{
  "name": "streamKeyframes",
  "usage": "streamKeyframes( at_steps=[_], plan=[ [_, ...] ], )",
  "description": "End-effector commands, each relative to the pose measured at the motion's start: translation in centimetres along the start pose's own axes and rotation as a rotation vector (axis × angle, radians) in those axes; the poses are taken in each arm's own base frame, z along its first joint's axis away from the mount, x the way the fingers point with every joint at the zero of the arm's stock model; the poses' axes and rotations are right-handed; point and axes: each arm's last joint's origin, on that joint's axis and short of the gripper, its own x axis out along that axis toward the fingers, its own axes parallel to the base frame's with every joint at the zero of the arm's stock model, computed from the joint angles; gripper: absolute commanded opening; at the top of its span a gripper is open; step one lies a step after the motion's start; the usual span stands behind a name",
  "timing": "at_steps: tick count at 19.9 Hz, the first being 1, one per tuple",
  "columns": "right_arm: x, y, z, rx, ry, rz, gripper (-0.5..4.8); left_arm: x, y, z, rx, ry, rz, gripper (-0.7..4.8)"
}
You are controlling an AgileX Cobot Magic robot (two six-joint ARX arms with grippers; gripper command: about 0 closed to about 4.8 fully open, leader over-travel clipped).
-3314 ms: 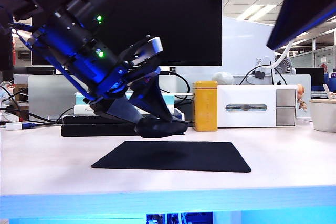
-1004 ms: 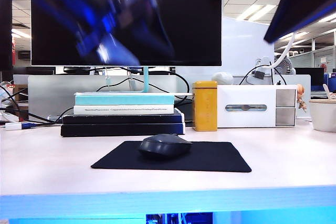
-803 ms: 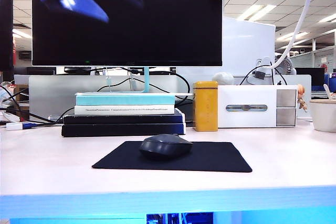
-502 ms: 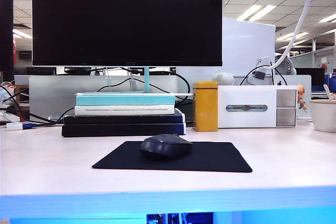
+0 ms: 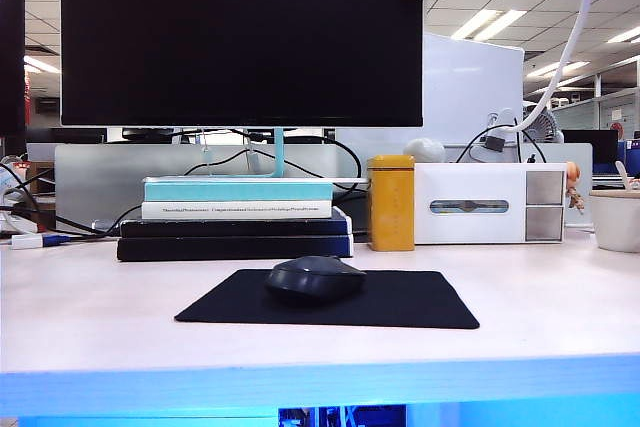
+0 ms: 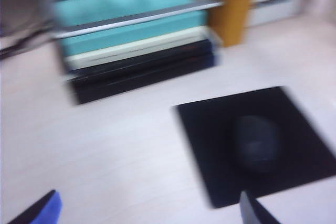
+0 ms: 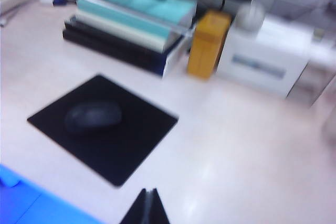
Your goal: Place the black mouse on the black mouse pad.
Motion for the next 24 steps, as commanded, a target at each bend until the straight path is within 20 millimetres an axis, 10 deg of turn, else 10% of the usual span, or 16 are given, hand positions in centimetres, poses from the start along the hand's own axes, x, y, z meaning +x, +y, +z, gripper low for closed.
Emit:
streamKeyframes(
  at_steps=[1, 24],
  plan=[
    [1.2, 0.3, -1.2, 0.046, -0.025, 0.010, -0.01, 0.0, 0.4, -1.9, -0.035, -0.067, 0.079, 4.79],
    [9.8, 1.9, -11.1, -0.021, -0.225, -0.016, -0.01, 4.4, 0.8, -11.8, 0.041, -0.268, 0.264, 4.79]
  ],
)
